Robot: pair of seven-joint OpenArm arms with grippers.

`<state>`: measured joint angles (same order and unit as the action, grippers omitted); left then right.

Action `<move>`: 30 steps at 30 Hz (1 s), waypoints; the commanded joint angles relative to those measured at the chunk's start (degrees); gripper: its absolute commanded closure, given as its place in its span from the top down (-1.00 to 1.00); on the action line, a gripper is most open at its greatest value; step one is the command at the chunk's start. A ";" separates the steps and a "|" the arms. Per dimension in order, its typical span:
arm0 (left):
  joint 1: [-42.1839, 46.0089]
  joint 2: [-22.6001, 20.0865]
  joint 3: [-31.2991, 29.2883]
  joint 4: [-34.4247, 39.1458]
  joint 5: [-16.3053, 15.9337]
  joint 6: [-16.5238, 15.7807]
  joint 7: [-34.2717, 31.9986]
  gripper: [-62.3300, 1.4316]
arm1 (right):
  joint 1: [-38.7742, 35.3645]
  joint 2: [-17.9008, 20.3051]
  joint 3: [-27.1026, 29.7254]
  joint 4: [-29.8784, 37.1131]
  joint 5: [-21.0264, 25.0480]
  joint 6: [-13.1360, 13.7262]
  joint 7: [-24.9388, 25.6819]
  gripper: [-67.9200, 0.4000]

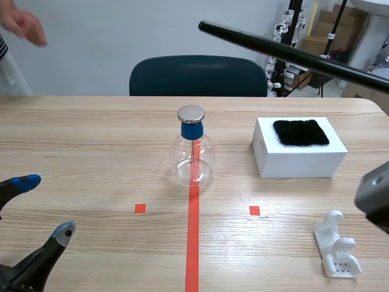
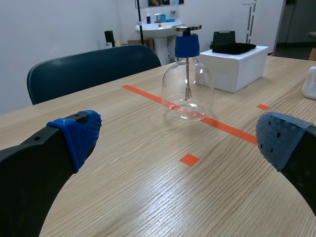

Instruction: Do the electroscope experiment. move the rod toward and away from the electroscope

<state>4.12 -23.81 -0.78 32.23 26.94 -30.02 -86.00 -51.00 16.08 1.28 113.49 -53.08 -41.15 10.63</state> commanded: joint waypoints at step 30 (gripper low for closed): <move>-0.02 -0.35 -0.20 0.76 -0.74 0.31 -2.95 1.00 | 35.23 2.71 -2.56 -15.61 -22.21 22.40 -9.88 -0.99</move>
<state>4.12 -23.83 -0.78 32.23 26.94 -30.02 -86.02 -16.53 17.96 -1.67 97.54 -74.96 -18.35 1.19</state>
